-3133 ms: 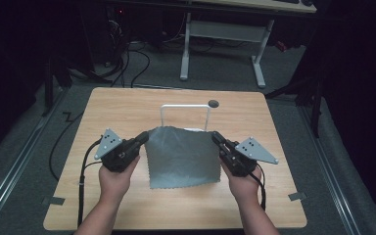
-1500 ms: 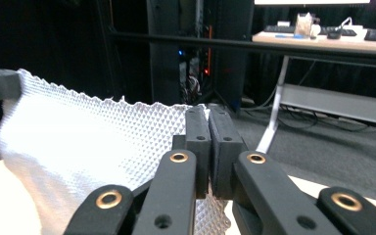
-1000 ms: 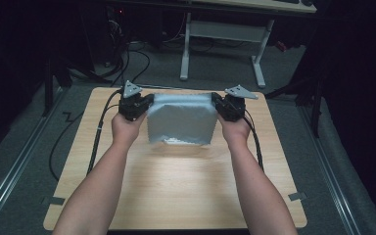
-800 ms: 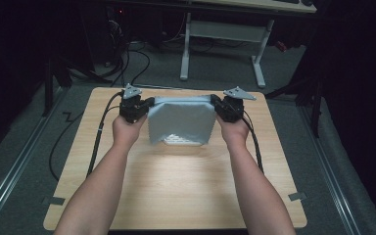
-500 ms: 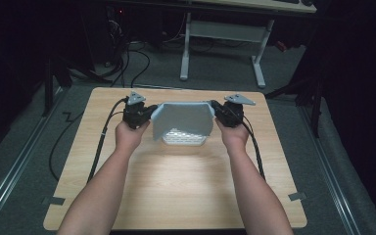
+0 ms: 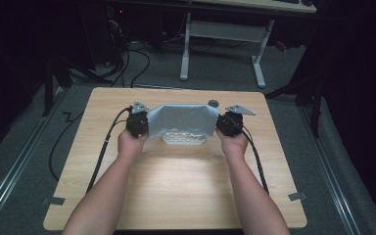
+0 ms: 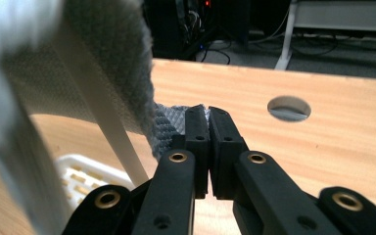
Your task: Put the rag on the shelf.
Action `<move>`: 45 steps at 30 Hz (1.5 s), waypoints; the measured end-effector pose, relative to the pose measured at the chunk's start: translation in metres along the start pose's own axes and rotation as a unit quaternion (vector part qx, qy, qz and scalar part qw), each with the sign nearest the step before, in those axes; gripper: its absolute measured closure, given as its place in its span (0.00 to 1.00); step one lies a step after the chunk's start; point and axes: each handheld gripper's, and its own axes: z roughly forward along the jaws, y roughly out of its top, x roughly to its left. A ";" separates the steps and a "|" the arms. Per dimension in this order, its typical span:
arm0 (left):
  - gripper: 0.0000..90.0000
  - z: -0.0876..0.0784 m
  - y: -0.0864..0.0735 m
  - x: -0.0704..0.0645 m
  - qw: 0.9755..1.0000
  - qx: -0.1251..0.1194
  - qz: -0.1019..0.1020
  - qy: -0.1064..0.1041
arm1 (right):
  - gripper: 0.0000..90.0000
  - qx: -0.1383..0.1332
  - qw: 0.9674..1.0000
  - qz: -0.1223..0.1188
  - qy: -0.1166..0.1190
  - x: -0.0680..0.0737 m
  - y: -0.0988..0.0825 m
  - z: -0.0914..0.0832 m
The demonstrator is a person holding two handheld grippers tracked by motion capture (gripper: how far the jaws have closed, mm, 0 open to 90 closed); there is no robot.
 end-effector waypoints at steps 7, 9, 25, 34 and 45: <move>0.88 -0.006 -0.003 0.003 1.000 -0.013 -0.021 0.004 | 0.88 0.007 1.000 -0.001 -0.008 -0.001 -0.003 0.002; 0.83 -0.009 -0.003 0.005 0.999 -0.018 -0.025 0.008 | 0.85 0.003 1.000 0.004 -0.006 -0.003 -0.002 0.001; 0.58 -0.045 0.004 0.020 0.997 -0.043 -0.025 0.050 | 0.65 -0.012 0.999 -0.015 -0.040 -0.016 0.010 -0.023; 0.56 -0.059 -0.002 0.025 0.997 -0.045 -0.033 0.060 | 0.64 -0.020 0.998 -0.029 -0.048 -0.017 0.014 -0.043; 0.54 -0.085 -0.018 0.025 0.996 -0.047 -0.049 0.054 | 0.62 -0.028 0.998 -0.039 -0.049 -0.018 -0.004 -0.074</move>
